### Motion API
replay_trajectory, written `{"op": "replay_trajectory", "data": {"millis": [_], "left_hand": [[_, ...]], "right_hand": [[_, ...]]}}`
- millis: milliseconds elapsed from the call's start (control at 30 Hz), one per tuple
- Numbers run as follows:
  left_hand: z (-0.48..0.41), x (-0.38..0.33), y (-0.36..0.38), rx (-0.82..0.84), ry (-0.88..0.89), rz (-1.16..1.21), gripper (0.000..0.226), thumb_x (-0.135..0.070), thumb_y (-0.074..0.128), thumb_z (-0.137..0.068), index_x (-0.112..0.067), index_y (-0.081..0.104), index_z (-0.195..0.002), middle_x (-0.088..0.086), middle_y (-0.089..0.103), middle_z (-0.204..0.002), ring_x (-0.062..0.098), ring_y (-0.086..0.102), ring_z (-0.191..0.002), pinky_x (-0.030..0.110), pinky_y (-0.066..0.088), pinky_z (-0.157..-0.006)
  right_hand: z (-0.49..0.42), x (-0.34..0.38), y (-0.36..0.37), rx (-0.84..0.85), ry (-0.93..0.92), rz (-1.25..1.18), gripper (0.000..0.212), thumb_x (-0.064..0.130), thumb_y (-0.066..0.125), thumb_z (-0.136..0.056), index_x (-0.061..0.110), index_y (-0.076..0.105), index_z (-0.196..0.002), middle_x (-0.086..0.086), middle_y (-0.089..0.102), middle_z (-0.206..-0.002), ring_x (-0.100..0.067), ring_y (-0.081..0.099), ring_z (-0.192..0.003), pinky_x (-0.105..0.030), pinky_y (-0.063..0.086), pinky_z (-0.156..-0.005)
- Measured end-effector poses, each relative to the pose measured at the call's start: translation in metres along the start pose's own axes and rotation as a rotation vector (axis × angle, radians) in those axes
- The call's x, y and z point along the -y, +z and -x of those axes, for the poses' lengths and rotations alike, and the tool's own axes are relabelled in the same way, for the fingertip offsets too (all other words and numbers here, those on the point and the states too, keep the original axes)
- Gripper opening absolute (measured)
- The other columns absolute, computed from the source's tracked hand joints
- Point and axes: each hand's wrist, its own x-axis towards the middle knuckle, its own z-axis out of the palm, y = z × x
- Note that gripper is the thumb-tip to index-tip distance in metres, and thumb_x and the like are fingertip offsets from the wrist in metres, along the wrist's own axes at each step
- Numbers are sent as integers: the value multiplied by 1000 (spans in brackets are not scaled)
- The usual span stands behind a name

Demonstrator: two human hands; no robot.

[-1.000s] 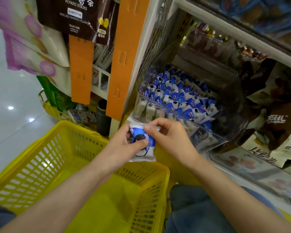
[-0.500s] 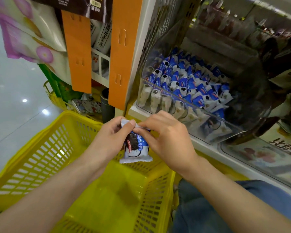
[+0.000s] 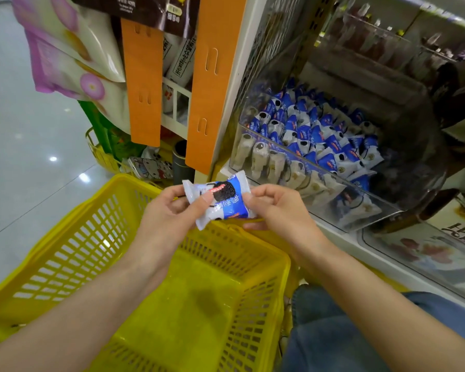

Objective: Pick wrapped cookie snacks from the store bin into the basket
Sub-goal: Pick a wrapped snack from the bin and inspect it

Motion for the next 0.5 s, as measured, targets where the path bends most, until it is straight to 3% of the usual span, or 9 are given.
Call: {"op": "replay_trajectory", "data": {"millis": [100, 200, 267, 400, 500], "left_hand": [[-3, 1, -4, -50, 21, 15, 10, -19, 61, -85, -17, 61, -95, -3, 74, -79, 5, 69, -69, 19, 56, -62], [-4, 2, -6, -41, 140, -135, 9, -12, 59, -88, -14, 63, -95, 0, 74, -81, 4, 67, -66, 14, 52, -57], [-5, 3, -7, 5, 184, -227, 9, -9, 58, -88, -13, 65, -94, 5, 72, -85, 4, 66, -65, 15, 51, -56], [-3, 6, -5, 50, 199, -269, 12, -11, 58, -88, -16, 63, -98, 1, 73, -85, 2, 66, -70, 13, 49, -60], [-4, 4, -6, 31, 177, -237, 12, -13, 55, -91, -10, 65, -97, 5, 73, -85, 5, 67, -72, 13, 51, -60]], "right_hand": [[-1, -1, 3, 55, 22, 97, 13, 11, 58, -90, 7, 54, -101, 4, 69, -66, -7, 67, -65, -26, 56, -64], [-1, -3, 6, 61, -173, 428, 45, 11, 66, -83, 19, 47, -122, 5, 64, -106, -4, 59, -101, -22, 47, -88], [1, -2, 9, 125, -232, 471, 55, 16, 71, -79, 22, 45, -127, 7, 58, -119, -3, 53, -111, -22, 42, -96], [1, -2, 10, 129, -222, 451, 26, 18, 74, -76, 27, 62, -98, 8, 66, -98, -6, 60, -96, -29, 49, -90], [0, -1, 8, 153, -141, 307, 22, 16, 72, -78, 23, 61, -95, 8, 64, -92, -11, 62, -93, -34, 51, -88]]}}
